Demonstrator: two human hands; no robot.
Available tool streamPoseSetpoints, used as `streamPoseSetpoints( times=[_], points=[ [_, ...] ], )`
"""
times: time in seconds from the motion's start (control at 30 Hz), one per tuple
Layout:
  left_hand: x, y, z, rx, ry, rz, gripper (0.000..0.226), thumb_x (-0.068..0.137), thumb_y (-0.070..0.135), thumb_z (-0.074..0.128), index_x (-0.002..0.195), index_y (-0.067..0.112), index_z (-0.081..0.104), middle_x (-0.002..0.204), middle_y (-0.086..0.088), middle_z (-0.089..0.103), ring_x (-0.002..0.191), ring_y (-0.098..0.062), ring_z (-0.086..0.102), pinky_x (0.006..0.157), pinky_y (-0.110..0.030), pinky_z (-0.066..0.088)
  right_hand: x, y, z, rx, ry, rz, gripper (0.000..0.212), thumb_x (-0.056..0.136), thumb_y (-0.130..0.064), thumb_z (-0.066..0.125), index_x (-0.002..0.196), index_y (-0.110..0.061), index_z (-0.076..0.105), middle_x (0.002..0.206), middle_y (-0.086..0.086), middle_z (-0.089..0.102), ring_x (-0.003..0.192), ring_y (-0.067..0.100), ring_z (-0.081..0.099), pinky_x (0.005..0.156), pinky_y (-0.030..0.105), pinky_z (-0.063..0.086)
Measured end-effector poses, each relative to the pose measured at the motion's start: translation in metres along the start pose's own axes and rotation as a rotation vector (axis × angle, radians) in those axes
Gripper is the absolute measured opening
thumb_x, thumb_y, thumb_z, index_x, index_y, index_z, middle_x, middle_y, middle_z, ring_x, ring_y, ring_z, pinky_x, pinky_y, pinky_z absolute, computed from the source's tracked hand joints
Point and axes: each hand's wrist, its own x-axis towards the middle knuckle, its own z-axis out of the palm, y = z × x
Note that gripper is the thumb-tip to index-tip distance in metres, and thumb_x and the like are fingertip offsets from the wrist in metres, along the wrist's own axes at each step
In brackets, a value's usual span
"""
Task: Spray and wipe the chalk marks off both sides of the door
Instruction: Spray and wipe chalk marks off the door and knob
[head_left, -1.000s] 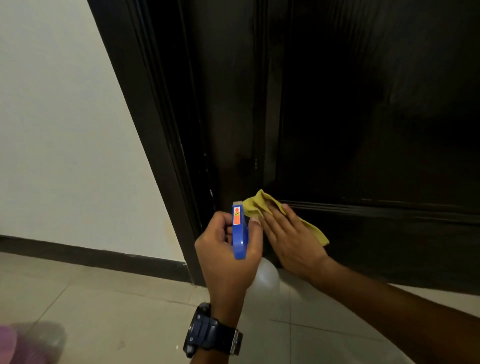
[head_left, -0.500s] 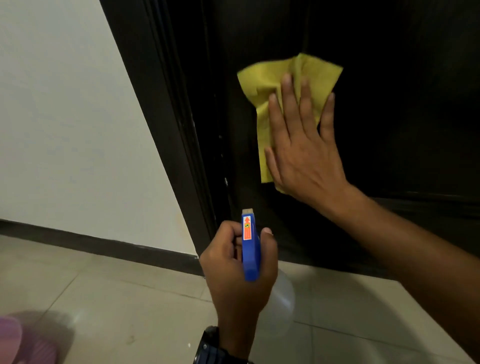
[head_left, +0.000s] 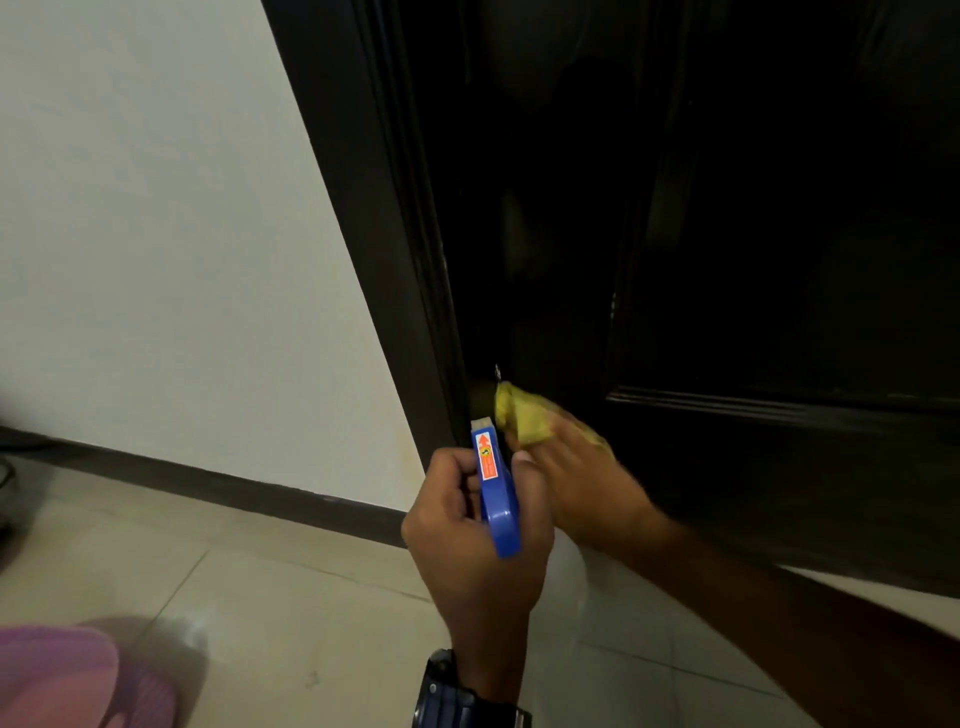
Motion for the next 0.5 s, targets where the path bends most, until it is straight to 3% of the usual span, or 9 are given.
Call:
streamPoseSetpoints(
  times=[0.07,0.13,0.2,0.23,0.27,0.3,0.37,0.5],
  points=[
    [-0.002,0.004,0.000,-0.007,-0.005,0.020,0.019,0.078,0.031,0.074,0.080,0.024,0.056,0.064,0.013,0.056,0.057,-0.013,0.059,0.051,-0.015,0.048,-0.044,-0.016,0.015,0.004,-0.284,-0.209,0.067,0.063,-0.040,0.090,0.123,-0.015,0.072,0.124,0.006,0.071,0.119,0.022,0.065,0.125,0.043,0.000],
    [-0.004,0.008,-0.001,-0.013,-0.021,0.056,0.020,0.078,0.029,0.074,0.079,0.029,0.054,0.066,0.012,0.057,0.058,-0.011,0.060,0.051,-0.015,0.049,-0.067,-0.025,0.021,-0.027,-0.397,-0.276,0.060,0.058,-0.047,0.089,0.111,-0.022,0.078,0.112,0.000,0.075,0.108,0.016,0.069,0.124,0.045,-0.012],
    [-0.003,0.012,0.001,-0.015,-0.048,0.071,0.022,0.079,0.029,0.074,0.079,0.032,0.052,0.069,0.013,0.059,0.061,-0.010,0.062,0.053,-0.012,0.049,-0.064,-0.023,0.012,-0.006,-0.503,-0.298,0.066,0.077,-0.050,0.076,0.134,-0.019,0.065,0.139,0.006,0.062,0.136,0.024,0.051,0.119,0.049,-0.024],
    [-0.003,0.014,0.000,-0.016,-0.056,0.073,0.021,0.079,0.029,0.074,0.080,0.032,0.053,0.070,0.013,0.059,0.062,-0.010,0.062,0.053,-0.011,0.049,-0.061,-0.019,0.010,-0.044,-0.460,-0.318,0.068,0.090,-0.048,0.062,0.148,-0.016,0.048,0.156,0.010,0.042,0.150,0.029,0.024,0.113,0.049,-0.032],
    [-0.003,0.017,0.000,-0.024,-0.062,0.076,0.021,0.079,0.029,0.074,0.081,0.031,0.053,0.070,0.014,0.060,0.063,-0.010,0.063,0.054,-0.011,0.048,-0.057,-0.012,0.009,-0.085,-0.405,-0.339,0.067,0.100,-0.042,0.048,0.157,-0.013,0.029,0.165,0.013,0.018,0.151,0.031,-0.004,0.108,0.049,-0.037],
    [-0.001,0.020,0.000,-0.034,-0.065,0.084,0.020,0.079,0.029,0.074,0.082,0.031,0.054,0.071,0.014,0.060,0.064,-0.010,0.063,0.054,-0.011,0.048,-0.050,-0.003,-0.004,-0.108,-0.401,-0.313,0.065,0.104,-0.035,0.036,0.160,-0.010,0.015,0.166,0.015,-0.001,0.146,0.032,-0.021,0.105,0.048,-0.038],
    [0.004,0.027,-0.001,-0.050,-0.067,0.112,0.019,0.079,0.029,0.075,0.083,0.026,0.057,0.071,0.015,0.060,0.065,-0.010,0.063,0.055,-0.010,0.048,-0.040,0.012,-0.029,-0.128,-0.286,-0.168,0.064,0.103,-0.030,0.025,0.160,-0.006,0.006,0.164,0.019,-0.013,0.147,0.036,-0.027,0.111,0.052,-0.032],
    [0.015,0.050,-0.001,-0.030,-0.026,0.167,0.022,0.082,0.025,0.079,0.078,0.020,0.057,0.069,0.011,0.059,0.059,-0.010,0.059,0.051,-0.008,0.042,-0.009,0.059,-0.087,-0.168,0.007,0.113,0.072,0.100,-0.034,0.035,0.158,0.001,0.011,0.165,0.025,-0.001,0.153,0.041,-0.007,0.122,0.059,-0.004]
  ],
)
